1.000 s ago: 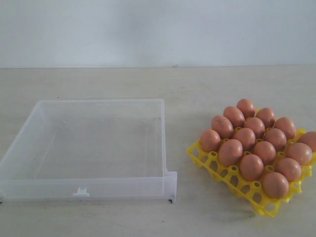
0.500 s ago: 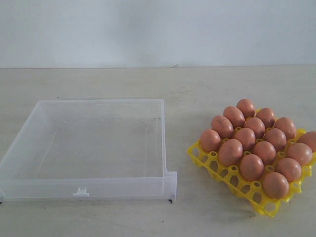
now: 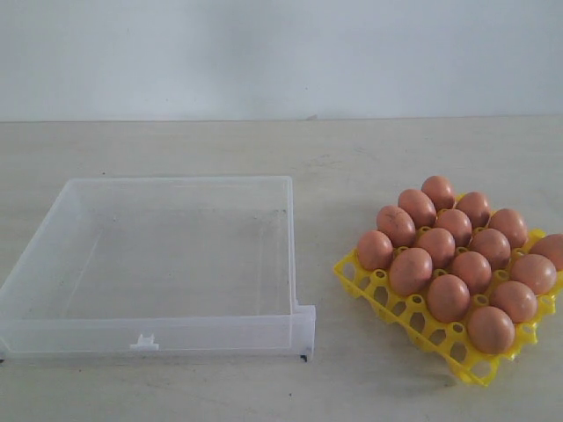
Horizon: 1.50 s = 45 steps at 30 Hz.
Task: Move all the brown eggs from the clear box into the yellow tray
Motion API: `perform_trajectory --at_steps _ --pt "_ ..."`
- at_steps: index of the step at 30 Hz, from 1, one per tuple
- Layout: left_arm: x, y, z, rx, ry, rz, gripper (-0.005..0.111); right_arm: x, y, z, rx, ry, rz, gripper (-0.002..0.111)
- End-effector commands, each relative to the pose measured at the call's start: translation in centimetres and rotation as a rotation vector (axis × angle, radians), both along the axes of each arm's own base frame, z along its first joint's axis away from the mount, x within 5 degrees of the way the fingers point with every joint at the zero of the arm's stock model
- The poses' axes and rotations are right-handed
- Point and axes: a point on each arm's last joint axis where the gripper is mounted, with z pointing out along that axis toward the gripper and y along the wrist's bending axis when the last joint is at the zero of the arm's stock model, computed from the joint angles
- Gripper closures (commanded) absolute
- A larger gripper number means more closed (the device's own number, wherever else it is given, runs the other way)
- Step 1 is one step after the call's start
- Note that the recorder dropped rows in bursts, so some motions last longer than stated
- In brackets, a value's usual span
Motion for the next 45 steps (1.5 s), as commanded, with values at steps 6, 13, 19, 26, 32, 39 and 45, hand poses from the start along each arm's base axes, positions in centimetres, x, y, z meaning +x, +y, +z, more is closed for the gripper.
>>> perform_trajectory --at_steps 6,13,19,26,32,39,45 --pt "0.0 0.0 -0.1 0.002 0.006 0.001 0.111 -0.5 0.0 0.0 0.010 -0.019 0.023 0.108" --pt "0.0 0.0 -0.1 0.002 0.006 0.001 0.111 -1.5 -0.2 0.5 0.025 -0.081 0.042 0.108" --pt "0.0 0.0 -0.1 0.002 0.006 0.001 0.111 -1.6 -0.2 -0.6 0.022 -0.065 0.042 0.108" --pt "0.0 0.0 -0.1 0.002 0.006 0.001 0.111 -2.4 -0.5 -4.5 0.022 -0.042 0.043 0.108" --pt "0.0 0.0 -0.1 0.002 0.006 0.001 0.111 -2.9 -0.5 -5.6 0.026 -0.056 0.067 0.108" --pt "0.0 0.0 -0.1 0.002 0.006 0.001 0.111 -2.8 -0.5 -5.7 0.027 -0.053 0.059 0.108" --pt "0.0 0.0 -0.1 0.002 0.006 0.001 0.111 -2.8 -0.5 -5.7 0.027 -0.053 0.058 0.108"
